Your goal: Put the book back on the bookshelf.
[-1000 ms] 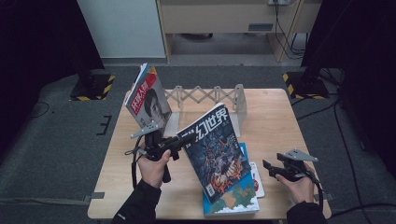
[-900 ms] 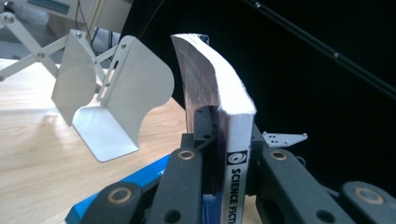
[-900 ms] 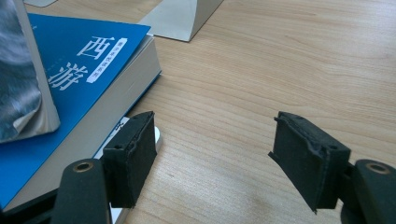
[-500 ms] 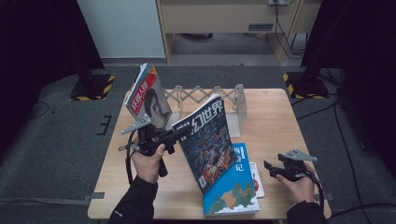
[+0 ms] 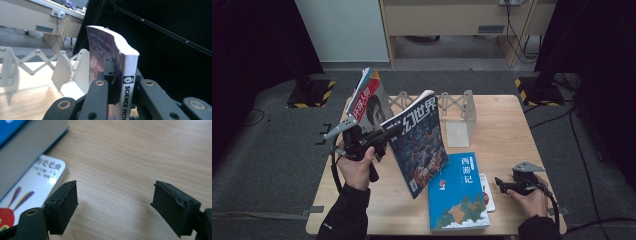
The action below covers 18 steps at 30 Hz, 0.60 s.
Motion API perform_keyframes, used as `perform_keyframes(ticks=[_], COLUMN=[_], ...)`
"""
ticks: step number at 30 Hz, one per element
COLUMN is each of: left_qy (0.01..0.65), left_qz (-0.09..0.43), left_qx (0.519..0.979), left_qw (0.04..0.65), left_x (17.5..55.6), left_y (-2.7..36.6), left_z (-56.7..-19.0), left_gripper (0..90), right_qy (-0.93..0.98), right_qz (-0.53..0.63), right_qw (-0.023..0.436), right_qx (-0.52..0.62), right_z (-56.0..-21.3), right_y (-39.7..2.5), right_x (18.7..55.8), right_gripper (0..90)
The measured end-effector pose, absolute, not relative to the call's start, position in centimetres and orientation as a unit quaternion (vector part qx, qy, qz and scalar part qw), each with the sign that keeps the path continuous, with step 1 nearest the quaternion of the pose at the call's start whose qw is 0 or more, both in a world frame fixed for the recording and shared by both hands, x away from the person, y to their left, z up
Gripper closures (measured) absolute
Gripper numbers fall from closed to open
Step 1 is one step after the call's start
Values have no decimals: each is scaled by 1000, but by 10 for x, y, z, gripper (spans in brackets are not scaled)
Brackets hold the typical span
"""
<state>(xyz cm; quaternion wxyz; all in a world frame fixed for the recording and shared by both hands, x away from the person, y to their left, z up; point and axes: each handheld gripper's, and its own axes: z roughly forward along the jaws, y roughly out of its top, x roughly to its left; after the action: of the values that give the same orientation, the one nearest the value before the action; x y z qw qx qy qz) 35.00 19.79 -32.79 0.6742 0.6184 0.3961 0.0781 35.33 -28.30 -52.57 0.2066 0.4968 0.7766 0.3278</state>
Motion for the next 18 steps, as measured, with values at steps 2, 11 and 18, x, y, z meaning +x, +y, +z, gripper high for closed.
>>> perform_keyframes(ticks=[2, 11, 18], left_qy=[399, 412, 423], left_qz=[86, 113, 135], left_qx=[619, 610, 601], left_qw=[672, 667, 665], left_x=[350, 353, 355], left_y=[202, 222, 240], left_z=[-326, -320, -313], left_gripper=[823, 822, 822], right_qy=[782, 783, 781], right_qz=[318, 316, 320], right_qw=[201, 198, 201], right_qx=[496, 498, 496], right_z=[-529, -535, -537], right_y=[-283, -283, -282], right_x=[354, 356, 356], right_gripper=[172, 99, 70])
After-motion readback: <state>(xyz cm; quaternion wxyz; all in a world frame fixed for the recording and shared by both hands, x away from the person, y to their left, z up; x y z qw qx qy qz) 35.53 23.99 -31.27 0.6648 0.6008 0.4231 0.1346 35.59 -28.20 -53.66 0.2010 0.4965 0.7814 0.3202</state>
